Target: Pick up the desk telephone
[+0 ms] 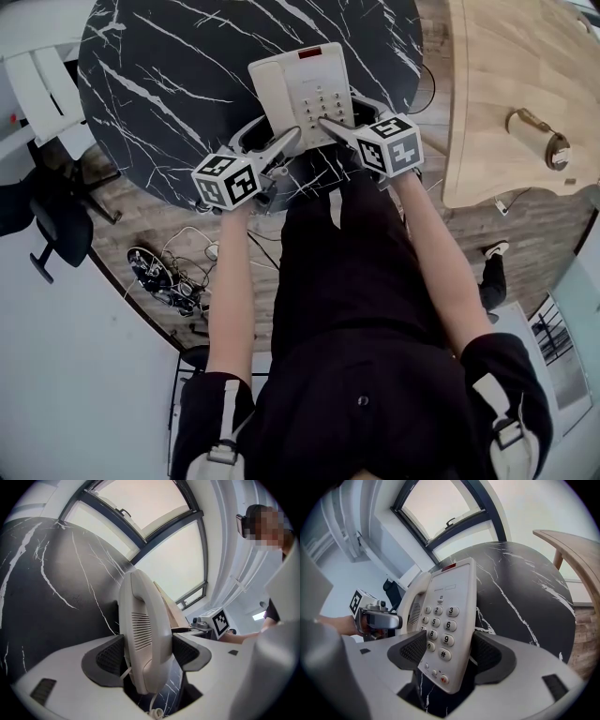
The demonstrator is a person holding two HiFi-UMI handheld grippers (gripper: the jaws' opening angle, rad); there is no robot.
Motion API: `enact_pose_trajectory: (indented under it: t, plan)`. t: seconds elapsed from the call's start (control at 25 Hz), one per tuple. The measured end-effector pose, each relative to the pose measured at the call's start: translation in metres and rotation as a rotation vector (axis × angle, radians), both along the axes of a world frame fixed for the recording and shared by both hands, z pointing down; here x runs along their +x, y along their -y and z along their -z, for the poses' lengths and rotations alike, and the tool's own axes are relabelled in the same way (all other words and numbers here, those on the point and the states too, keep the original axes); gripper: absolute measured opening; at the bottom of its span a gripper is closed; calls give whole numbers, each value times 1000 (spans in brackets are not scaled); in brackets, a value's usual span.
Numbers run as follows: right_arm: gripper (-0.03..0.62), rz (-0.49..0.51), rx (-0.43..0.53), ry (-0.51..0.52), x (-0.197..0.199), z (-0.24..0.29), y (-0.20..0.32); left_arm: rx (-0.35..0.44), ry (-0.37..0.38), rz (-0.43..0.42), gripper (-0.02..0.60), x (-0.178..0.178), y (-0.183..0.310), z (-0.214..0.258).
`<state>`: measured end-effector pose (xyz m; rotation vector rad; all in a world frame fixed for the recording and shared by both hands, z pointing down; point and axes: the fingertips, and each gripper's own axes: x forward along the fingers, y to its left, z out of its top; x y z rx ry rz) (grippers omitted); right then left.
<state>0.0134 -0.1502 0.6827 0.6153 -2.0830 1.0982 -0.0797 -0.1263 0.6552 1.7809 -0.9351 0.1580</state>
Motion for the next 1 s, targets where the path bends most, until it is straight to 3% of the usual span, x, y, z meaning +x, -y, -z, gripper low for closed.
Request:
enact_pose_trajectory:
  t: [0.72, 1.0]
  plan:
    - [307, -65, -52, -17, 3, 4, -7, -26, 14, -27, 314, 0, -7, 4]
    - [305, -92, -43, -8, 0, 18, -12, 11, 31, -43, 311, -4, -9, 20]
